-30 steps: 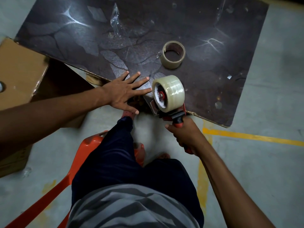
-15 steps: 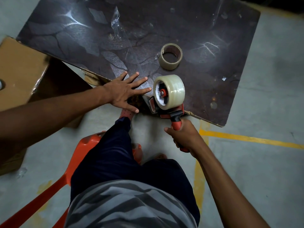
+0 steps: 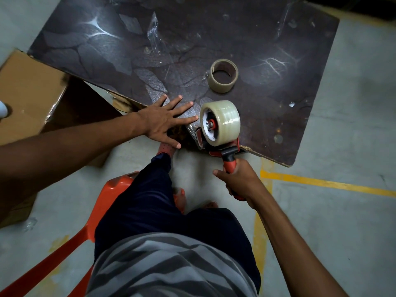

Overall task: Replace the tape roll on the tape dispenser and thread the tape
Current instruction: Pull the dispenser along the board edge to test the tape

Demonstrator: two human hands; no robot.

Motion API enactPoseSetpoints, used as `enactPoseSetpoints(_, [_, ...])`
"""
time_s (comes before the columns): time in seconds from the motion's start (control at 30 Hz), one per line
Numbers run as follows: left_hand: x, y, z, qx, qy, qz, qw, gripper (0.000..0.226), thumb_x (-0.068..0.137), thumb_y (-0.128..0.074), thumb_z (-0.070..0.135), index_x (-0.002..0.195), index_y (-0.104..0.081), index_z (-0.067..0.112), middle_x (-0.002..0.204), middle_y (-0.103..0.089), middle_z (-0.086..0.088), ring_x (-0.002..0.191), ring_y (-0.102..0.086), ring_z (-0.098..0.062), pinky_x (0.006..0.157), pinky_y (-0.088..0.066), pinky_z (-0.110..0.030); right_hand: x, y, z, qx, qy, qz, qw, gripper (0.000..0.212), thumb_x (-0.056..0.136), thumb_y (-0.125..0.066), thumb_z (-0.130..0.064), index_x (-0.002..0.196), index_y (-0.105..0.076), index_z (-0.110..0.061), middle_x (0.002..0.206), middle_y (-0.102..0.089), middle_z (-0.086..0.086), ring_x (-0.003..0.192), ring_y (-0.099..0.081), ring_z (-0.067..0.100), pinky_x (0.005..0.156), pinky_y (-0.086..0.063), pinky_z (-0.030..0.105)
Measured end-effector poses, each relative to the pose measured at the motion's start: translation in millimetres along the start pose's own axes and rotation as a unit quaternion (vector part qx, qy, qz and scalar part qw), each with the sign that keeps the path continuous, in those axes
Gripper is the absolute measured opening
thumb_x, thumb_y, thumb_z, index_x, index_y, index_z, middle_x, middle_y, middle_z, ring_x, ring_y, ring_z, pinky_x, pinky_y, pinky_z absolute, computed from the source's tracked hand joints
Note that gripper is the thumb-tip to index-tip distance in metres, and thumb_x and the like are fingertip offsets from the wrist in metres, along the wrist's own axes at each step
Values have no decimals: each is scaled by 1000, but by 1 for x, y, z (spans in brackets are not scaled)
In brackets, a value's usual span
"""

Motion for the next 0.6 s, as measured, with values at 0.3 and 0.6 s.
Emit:
enactPoseSetpoints(0.3, [0,-2,6,25,10,-3,1000,100,68,-11,101,129,55,59,175,28,-12,162,14,-49,126,-9,-75,-1,3,21,-65,7,37,997,44,91,-81,-34,83,-56,1,60,-49,7,49,-45,22,53,-39,32])
enactPoseSetpoints(0.6, [2,-7,4,30,16,-7,999,112,73,-30,102,133,53,57,173,34,-10,161,20,-48,126,-5,-76,6,4,13,-138,30,27,990,34,97,-74,-34,84,-59,-5,64,-55,4,57,-50,25,59,-39,31])
Point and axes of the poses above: each hand's wrist, its own x-axis towards the middle knuckle, its own y-axis out of the back of the hand, z = x × y, the point moved 4 cm from there along x, towards the middle knuckle
